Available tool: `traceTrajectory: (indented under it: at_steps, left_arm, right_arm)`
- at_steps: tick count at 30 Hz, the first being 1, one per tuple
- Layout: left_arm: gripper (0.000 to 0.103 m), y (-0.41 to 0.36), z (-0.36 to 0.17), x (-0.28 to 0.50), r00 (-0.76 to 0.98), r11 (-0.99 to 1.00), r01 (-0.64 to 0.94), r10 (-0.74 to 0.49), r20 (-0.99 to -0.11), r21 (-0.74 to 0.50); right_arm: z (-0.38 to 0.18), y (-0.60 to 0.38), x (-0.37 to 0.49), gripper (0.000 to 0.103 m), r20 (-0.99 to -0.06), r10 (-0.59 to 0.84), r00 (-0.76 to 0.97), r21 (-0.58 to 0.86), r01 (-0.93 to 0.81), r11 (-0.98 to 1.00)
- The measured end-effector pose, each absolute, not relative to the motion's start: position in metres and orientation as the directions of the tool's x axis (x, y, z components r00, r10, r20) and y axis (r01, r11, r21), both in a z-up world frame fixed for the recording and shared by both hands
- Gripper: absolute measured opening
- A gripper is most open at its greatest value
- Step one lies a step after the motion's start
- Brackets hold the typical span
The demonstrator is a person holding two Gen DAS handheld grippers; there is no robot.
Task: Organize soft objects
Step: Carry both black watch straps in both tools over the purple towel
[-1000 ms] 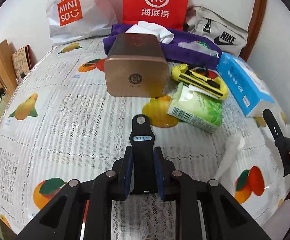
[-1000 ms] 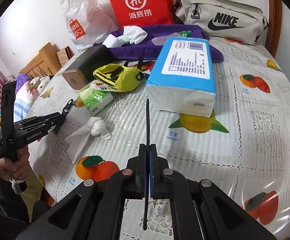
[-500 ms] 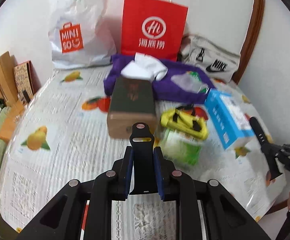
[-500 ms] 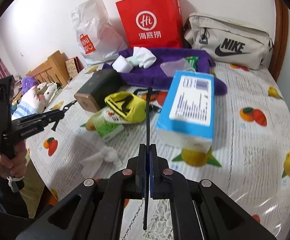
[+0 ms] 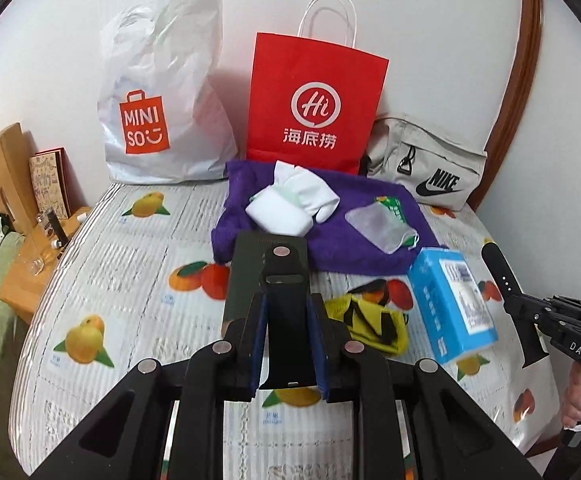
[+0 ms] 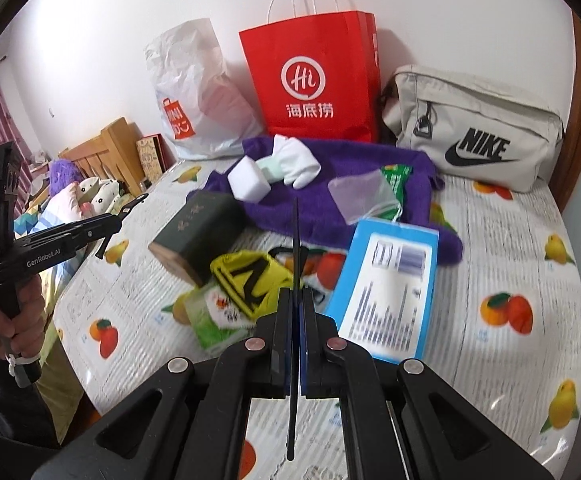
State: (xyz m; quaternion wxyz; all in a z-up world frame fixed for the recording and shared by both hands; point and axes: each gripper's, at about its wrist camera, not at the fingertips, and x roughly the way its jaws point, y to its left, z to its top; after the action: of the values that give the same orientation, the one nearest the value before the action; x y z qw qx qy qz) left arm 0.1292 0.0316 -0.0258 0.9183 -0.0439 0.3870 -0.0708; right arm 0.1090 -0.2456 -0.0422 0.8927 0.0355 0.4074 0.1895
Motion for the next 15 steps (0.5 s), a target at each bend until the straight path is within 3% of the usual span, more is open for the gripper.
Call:
traceTrajectory:
  at_steps: [15]
  left_arm:
    - [0.020,0.016,-0.004,0.179,0.704,0.983,0.121,-0.181,-0.686,-0.134]
  right_arm:
    - [-0.033,-0.247,0.161,0.003,-0.709,0.359,0.607,0.211,-0.304,0.929]
